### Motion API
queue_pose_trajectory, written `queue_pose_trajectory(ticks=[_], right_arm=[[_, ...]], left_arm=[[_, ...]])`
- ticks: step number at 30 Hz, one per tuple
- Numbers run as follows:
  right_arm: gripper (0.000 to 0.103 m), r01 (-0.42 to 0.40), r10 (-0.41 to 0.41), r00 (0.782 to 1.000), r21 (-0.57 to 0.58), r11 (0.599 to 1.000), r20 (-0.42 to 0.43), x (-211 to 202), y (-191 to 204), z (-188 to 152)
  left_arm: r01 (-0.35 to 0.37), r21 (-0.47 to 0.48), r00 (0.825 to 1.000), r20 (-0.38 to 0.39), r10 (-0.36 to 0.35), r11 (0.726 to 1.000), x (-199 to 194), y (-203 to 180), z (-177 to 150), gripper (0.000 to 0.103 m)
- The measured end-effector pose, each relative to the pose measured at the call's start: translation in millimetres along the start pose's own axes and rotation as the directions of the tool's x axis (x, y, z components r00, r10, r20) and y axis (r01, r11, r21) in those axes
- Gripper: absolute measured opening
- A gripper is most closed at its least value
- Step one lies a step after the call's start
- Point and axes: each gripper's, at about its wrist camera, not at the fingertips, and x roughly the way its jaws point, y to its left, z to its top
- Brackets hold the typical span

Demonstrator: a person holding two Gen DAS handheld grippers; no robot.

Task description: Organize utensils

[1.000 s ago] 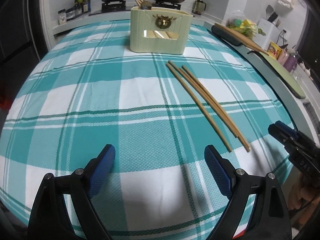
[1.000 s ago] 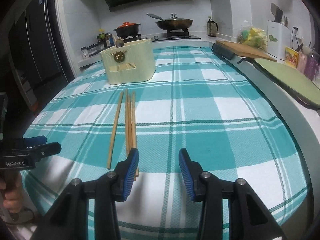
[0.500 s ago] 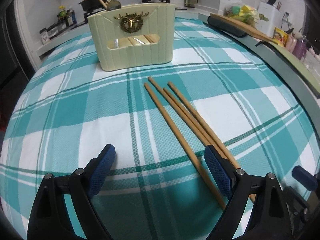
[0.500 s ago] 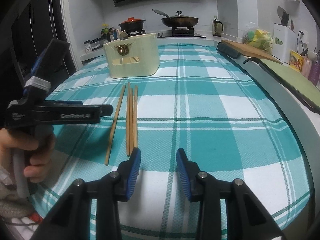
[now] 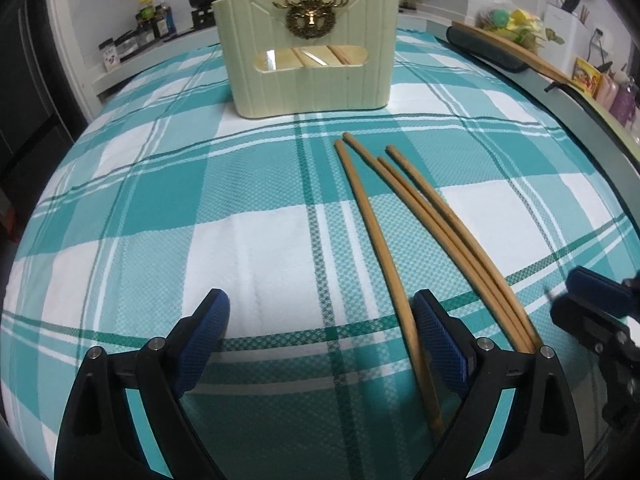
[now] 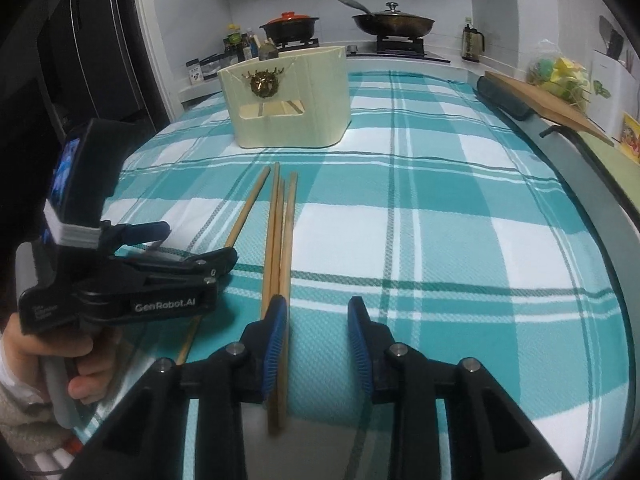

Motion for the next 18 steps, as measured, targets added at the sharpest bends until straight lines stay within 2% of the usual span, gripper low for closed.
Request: queue_pose_trajectory(ticks=[5,8,11,14,18], right_arm=[[0.024,-0.073,0.07,0.994,-0.03,0.997,-0.089,40,6,23],[0.024,-0.083,0.073,0.99,-0.081,0.993,-0.117,52,15,28],[0.024,-0.028,0.009,0.992,-0.144,0.989,-0.129,55,22,31],[0.023,0.008,-0.031,0.987,-0.149,0.989,-0.156,57,23,33],[0.022,0.039,-0.068,0.988,-0.196,0.98,-0.141,54,31,29]], left_arm=[[-0.003,-0.052,1.0,-0.006,0.002,0.999,-1,20,-6,0.095],[-0.002,-0.066,1.0,-0.003,0.001,0.998,-2,26,-7,0.096],[-0.007,-0.063,1.0,0.002,0.007,0.998,-2,25,-8,0.096],[-0.006,-0.061,1.0,0.004,0.006,0.998,-3,25,-9,0.096],[-0.007,-0.062,1.0,0.006,0.007,0.998,-3,26,-9,0.096]])
